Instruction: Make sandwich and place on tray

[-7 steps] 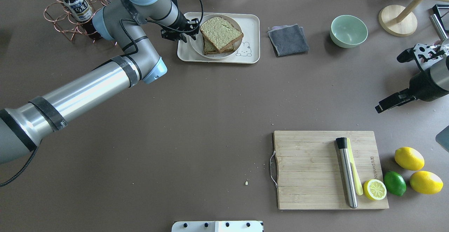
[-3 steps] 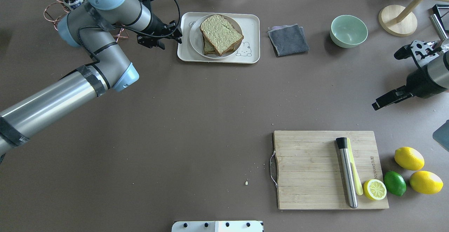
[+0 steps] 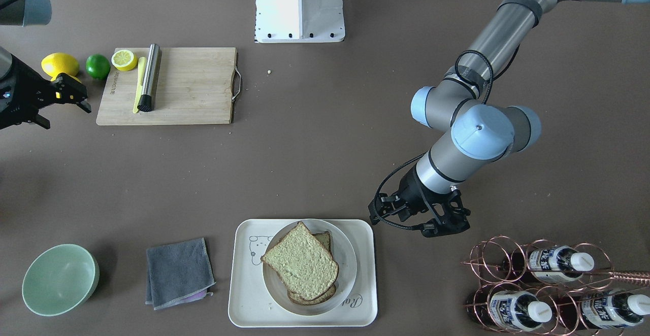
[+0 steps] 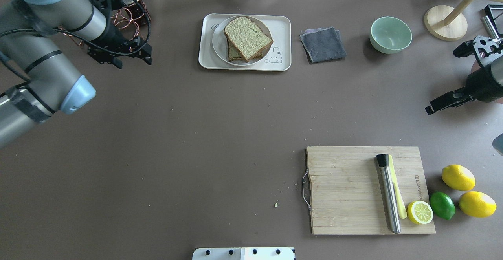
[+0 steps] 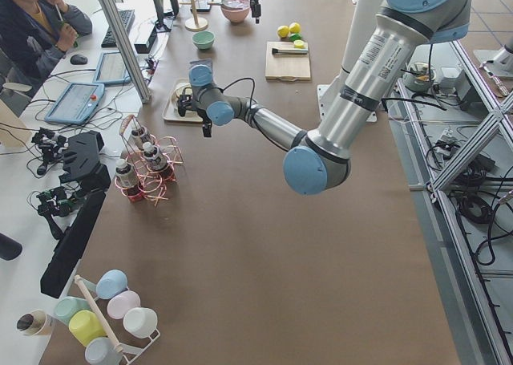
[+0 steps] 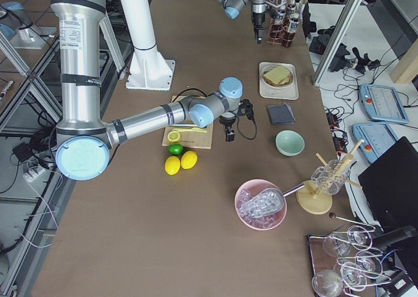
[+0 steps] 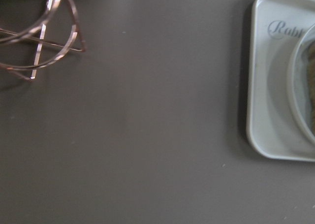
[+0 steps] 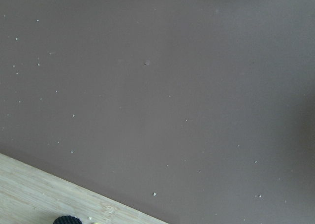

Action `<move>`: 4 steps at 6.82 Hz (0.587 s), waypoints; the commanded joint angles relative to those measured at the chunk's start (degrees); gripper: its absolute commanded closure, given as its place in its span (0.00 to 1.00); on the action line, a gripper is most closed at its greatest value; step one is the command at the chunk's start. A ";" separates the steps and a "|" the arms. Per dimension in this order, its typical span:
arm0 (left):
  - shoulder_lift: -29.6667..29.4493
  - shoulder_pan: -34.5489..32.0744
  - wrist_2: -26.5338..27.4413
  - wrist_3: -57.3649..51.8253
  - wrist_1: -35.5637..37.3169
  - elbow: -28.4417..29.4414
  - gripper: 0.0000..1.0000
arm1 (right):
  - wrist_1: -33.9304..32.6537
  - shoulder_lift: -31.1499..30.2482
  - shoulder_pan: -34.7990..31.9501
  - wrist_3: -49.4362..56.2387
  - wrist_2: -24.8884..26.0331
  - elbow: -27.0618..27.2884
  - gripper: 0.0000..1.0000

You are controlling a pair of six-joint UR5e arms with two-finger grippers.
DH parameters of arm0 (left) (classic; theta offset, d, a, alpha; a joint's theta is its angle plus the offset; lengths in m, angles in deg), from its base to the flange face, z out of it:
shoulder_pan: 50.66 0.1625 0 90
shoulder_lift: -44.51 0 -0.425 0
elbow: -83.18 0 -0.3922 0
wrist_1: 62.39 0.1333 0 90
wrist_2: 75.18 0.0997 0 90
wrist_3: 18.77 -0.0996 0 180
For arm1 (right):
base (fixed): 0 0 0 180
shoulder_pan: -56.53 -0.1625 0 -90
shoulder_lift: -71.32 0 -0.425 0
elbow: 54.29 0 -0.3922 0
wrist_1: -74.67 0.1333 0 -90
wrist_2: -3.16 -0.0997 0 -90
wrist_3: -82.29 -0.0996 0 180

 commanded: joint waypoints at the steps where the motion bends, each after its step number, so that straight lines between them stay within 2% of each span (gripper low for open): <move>1: 14.19 -10.26 -4.69 -25.36 9.54 -9.47 0.03 | -3.97 0.07 -3.32 2.21 -0.12 -0.33 0.00; 2: 19.04 -16.15 -7.77 -35.67 9.39 -9.57 0.03 | -7.92 0.24 -5.51 7.71 -0.21 -0.41 0.00; 4: 26.01 -25.40 -8.07 -51.97 9.65 -9.13 0.03 | -15.30 0.07 -11.04 17.81 0.05 -1.28 0.00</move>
